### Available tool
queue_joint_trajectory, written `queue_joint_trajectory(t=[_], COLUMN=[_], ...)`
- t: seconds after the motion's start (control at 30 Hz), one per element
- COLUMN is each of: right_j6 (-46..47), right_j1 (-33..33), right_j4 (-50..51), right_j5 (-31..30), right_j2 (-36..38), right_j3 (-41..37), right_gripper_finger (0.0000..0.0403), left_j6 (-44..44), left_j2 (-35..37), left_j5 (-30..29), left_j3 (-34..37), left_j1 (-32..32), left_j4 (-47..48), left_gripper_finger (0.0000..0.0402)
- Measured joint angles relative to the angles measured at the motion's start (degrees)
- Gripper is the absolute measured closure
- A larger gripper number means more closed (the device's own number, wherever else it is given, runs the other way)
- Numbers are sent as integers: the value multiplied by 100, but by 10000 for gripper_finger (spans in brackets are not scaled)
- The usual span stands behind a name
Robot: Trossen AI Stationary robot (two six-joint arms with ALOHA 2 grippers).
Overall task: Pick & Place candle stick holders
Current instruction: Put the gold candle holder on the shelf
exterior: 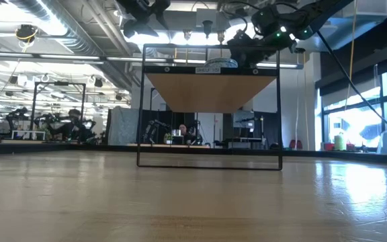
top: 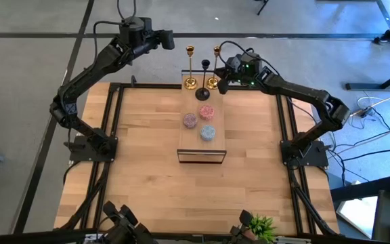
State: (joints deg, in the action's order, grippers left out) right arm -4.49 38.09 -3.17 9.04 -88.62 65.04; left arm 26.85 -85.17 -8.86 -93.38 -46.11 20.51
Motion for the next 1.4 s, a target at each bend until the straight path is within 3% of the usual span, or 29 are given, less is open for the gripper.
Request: queue_joint_trajectory(t=[1.4], right_j6=[61], right_j1=[-173], right_j4=[253], right_j5=[-214], right_j2=[13], right_j3=[7], right_gripper_finger=[375], left_j6=[-1], left_j2=[0], left_j5=[0], left_j3=[0], left_j1=[1], left_j4=[-2], left_gripper_finger=[192])
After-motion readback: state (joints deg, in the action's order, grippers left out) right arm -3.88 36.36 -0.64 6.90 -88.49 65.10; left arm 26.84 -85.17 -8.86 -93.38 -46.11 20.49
